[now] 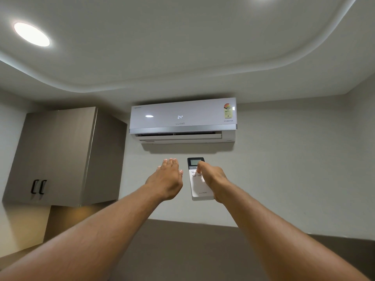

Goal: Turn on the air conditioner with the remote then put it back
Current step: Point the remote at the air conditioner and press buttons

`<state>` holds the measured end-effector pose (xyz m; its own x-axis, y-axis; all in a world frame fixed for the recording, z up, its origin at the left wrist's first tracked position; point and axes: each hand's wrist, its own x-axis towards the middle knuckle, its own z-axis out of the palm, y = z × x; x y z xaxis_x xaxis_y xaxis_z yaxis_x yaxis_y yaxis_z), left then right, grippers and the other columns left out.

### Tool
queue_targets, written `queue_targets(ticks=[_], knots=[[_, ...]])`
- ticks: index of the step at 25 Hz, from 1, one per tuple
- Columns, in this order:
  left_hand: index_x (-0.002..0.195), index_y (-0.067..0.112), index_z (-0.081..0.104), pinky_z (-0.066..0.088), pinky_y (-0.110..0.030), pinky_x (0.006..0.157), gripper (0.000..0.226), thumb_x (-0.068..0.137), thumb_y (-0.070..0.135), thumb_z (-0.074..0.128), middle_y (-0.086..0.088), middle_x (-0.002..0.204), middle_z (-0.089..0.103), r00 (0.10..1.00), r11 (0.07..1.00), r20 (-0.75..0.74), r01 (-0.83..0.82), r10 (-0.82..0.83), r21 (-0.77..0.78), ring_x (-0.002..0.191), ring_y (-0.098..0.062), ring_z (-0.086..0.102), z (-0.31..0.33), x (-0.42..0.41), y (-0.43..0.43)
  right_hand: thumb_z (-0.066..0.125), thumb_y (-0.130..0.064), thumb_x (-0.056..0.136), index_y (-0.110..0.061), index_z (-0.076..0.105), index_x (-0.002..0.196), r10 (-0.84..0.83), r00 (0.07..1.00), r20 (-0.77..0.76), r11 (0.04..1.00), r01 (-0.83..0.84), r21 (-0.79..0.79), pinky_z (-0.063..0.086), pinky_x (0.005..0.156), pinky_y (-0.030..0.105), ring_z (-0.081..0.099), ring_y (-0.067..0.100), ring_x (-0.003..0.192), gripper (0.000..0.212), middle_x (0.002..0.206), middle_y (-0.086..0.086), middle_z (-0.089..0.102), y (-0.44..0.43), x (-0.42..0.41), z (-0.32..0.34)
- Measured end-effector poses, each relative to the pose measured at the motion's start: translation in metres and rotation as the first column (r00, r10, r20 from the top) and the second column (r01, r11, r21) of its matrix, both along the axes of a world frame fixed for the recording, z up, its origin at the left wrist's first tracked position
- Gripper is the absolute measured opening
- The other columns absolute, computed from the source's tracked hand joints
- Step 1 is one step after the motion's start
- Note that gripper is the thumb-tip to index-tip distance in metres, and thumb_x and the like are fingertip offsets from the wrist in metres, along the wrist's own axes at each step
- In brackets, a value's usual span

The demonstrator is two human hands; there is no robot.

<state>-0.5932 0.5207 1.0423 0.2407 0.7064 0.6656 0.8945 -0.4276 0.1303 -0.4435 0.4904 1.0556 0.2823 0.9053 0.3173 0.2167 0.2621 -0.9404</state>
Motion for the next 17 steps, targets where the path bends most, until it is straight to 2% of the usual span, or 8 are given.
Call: queue_targets(ticks=[7,11,17], knots=[[0.155,0.007,0.007,0.007,-0.039,0.122,0.059,0.103,0.033,0.019,-0.009,0.165,0.005,1.000,1.000,0.003,0.005,-0.005,-0.002,0.152,-0.023,0.002,0.002,0.005,0.002,0.056,-0.031,0.074,-0.014,0.063,0.093,-0.016,1.000,0.001,1.000,0.016,0.002,0.045,0.060,0.027,0.064,0.032,0.083,0.026,0.090,0.013,0.067,0.001,0.006,0.000],[0.155,0.007,0.007,0.007,-0.040,0.122,0.059,0.103,0.033,0.019,-0.009,0.165,0.004,1.000,1.000,-0.002,0.004,-0.004,0.001,0.152,-0.023,0.001,0.002,0.008,0.003,0.056,-0.030,0.074,-0.015,0.061,0.084,-0.028,1.000,-0.002,1.000,0.028,0.000,0.043,0.057,0.027,0.063,0.030,0.076,0.018,0.083,0.011,0.066,0.001,0.011,0.002],[0.155,0.007,0.007,0.006,-0.039,0.122,0.059,0.103,0.033,0.019,-0.009,0.165,0.004,1.000,1.000,-0.009,-0.008,0.008,0.014,0.152,-0.023,0.001,0.005,0.009,0.004,0.056,-0.031,0.074,-0.015,0.060,0.086,-0.015,1.000,0.000,1.000,0.015,0.008,0.045,0.060,0.028,0.063,0.031,0.080,0.020,0.086,0.011,0.066,0.002,0.012,0.004]])
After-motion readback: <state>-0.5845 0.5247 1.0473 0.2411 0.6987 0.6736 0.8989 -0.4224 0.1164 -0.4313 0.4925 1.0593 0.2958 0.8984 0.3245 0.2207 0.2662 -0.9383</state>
